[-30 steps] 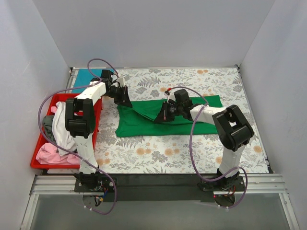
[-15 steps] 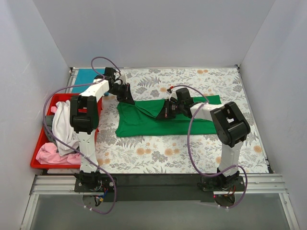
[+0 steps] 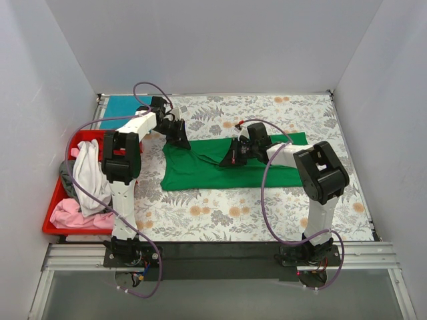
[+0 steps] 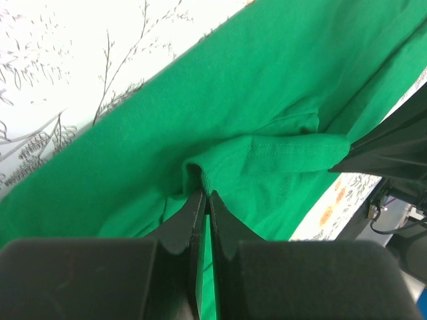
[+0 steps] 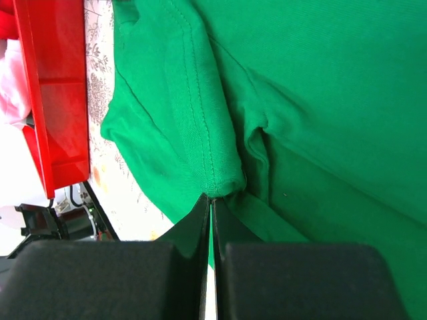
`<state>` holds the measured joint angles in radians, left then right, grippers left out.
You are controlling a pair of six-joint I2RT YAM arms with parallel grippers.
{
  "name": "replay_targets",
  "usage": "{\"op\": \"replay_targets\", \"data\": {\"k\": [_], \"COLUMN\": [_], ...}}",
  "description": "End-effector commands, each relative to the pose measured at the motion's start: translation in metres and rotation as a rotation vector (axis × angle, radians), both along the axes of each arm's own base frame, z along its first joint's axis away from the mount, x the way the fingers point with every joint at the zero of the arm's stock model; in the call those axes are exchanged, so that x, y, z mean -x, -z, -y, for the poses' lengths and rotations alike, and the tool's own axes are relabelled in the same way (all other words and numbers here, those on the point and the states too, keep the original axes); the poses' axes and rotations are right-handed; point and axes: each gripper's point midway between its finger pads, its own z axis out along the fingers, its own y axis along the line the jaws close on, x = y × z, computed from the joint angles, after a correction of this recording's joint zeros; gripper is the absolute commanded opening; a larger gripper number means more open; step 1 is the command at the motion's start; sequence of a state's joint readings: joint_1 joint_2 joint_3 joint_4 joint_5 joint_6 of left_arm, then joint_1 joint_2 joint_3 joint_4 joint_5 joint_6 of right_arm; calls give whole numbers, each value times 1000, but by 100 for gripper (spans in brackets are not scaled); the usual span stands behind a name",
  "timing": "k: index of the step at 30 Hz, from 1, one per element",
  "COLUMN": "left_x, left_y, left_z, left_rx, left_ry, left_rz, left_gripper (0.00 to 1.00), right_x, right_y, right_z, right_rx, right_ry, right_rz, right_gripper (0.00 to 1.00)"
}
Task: Fold and stack the t-shirts
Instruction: Fold the tshirt
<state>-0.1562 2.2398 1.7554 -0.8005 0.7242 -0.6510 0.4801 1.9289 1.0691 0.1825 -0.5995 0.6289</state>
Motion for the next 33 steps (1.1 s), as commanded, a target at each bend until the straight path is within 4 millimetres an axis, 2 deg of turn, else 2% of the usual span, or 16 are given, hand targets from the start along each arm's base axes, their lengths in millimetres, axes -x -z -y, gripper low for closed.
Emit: {"op": "replay_targets", "data": {"k": [1,11,15,19,27,33], "left_x": [0,41,49,53,70,86], "left_y": [-27,-46,-48,-50,-45,-41], "left_z": [1,-12,-20,-28,-36,-39], "left_rx": [5,-16,-35,-50,-85,-97], "left_ry": [-2,-23,-37,-48,-33,-28], "left_rz": [25,-25,-40,-47,-85,-103], "left_gripper": [3,1,1,1,1,1], "right_x": [-2,-3,-1,3,26,43], "right_y": [-9,-10,-12,-22,-37,-21], "right_z": [0,4,4,3,1,5], "right_rx": [-22,-24,-29,-52,-82,-56], "right_ry": [-12,-9,-14,-17,-43,-61], "right_rz": [35,39,36,33,11,-32], "right_gripper": [1,1,1,1,1,1]}}
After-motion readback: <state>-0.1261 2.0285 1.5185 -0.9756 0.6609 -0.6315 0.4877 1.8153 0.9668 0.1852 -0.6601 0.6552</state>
